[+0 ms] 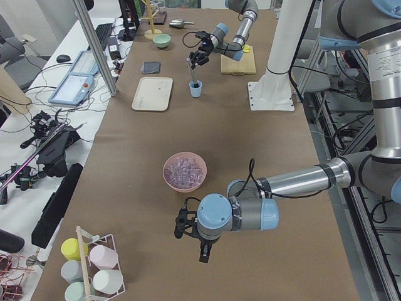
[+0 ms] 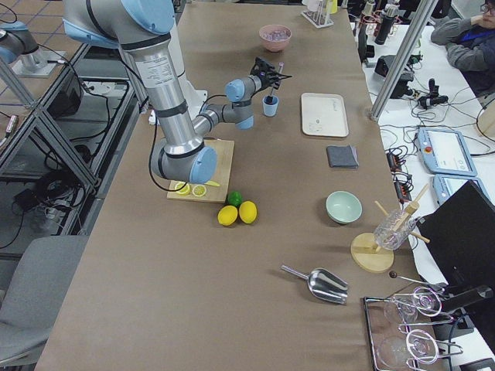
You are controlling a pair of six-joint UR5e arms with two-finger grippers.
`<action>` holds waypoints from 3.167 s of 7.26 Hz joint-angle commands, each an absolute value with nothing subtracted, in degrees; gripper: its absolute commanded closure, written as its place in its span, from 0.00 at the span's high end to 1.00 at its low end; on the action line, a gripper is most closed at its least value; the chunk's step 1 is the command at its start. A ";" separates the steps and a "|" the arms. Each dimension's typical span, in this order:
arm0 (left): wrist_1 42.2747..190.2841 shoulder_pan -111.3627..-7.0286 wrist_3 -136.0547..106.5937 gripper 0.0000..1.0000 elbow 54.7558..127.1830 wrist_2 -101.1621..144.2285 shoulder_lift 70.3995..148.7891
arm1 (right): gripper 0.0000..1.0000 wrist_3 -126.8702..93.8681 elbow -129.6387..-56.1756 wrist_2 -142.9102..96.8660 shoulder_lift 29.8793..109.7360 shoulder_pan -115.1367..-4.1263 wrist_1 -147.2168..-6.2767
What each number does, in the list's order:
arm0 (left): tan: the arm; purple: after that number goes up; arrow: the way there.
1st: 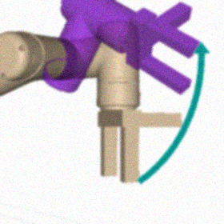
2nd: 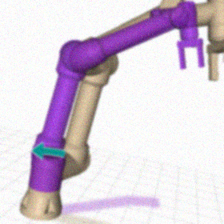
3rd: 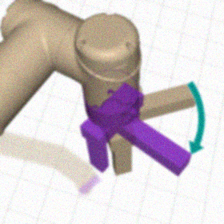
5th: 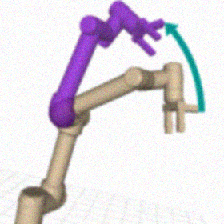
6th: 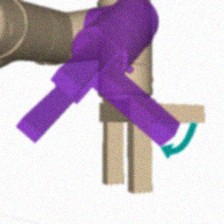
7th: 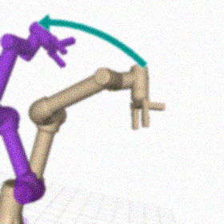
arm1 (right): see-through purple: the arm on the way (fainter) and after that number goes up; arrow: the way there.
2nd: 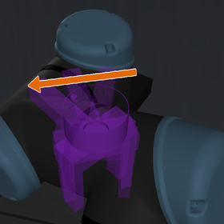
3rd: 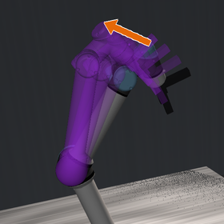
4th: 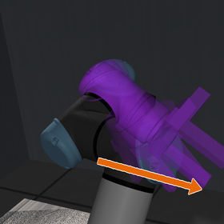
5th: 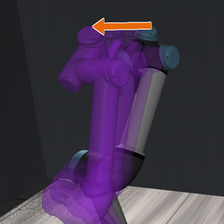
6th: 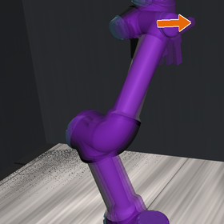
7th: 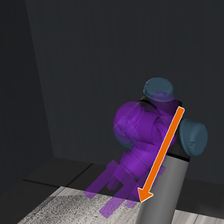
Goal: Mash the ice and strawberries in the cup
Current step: 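Press the muddler down into the cup contents with the right gripper, then lift the muddler out of the cup and carry it back, then lower the muddler onto the table and open the right gripper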
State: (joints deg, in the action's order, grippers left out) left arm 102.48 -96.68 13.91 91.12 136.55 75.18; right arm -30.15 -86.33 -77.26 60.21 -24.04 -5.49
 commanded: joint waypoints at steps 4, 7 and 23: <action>102.48 -96.50 13.97 0.99 89.39 136.67 75.23 | 0.00 -44.07 -107.90 -77.43 60.91 -24.96 -38.44; 102.48 -96.24 13.97 0.99 88.60 136.76 75.23 | 0.00 -58.58 -113.90 -83.26 60.91 -27.41 -64.36; 103.36 -96.15 13.98 0.99 88.51 136.67 75.15 | 0.00 -36.21 -91.23 -126.55 70.84 -55.21 -92.20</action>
